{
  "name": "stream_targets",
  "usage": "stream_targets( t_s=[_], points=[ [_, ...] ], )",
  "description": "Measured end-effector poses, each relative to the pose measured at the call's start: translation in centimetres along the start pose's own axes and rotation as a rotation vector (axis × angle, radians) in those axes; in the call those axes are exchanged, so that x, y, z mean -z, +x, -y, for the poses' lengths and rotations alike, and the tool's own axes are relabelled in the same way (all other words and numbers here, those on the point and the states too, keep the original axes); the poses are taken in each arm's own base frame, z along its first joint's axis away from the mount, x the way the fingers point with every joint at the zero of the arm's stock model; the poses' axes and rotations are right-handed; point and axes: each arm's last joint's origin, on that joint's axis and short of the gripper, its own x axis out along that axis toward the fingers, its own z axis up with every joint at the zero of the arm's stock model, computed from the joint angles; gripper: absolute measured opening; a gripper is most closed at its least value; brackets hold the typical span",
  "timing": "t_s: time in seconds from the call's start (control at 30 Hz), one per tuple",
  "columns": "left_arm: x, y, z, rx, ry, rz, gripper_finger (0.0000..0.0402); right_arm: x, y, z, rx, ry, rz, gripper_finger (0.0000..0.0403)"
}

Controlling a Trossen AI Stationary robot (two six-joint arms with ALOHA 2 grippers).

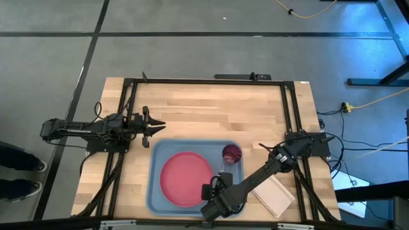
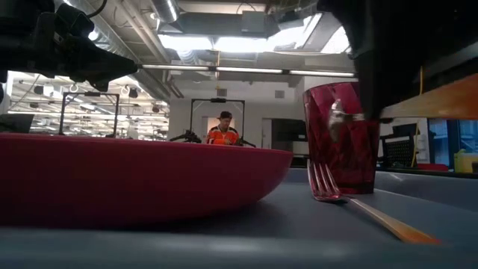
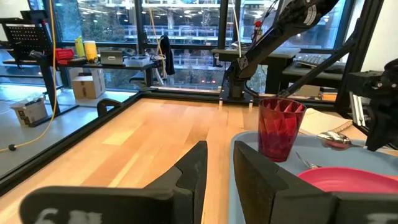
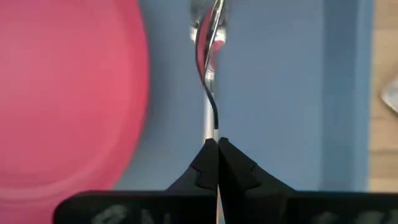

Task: Pick and place plate/cup/fork/spoon on tray
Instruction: Put the white orange spoon on the right side of the white orange fork

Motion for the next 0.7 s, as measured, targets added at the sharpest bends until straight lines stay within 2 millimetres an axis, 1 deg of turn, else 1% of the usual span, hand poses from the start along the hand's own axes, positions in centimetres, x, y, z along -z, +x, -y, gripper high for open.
stream_targets(
  t_s=[0.13, 0.33, 0.53, 0.7],
  points=[
    [0.0, 0.0, 0.0, 0.000, 0.000, 0.000, 0.0071, 0.0, 0.0, 0.4, 0.089, 0.019, -0.050, 0.0000],
    [0.0, 0.0, 0.0, 0.000, 0.000, 0.000, 0.0071, -0.3, 0.0, 0.9, 0.183, 0.033, -0.067, 0.0000],
    [0.0, 0.0, 0.0, 0.000, 0.000, 0.000, 0.0071, -0.6, 2.2, 1.2, 0.283, -0.025, -0.085, 0.0000],
    [0.0, 0.0, 0.0, 0.000, 0.000, 0.000, 0.0071, -1.2, 3.1, 1.0, 0.303, -0.063, -0.074, 0.0000]
  ],
)
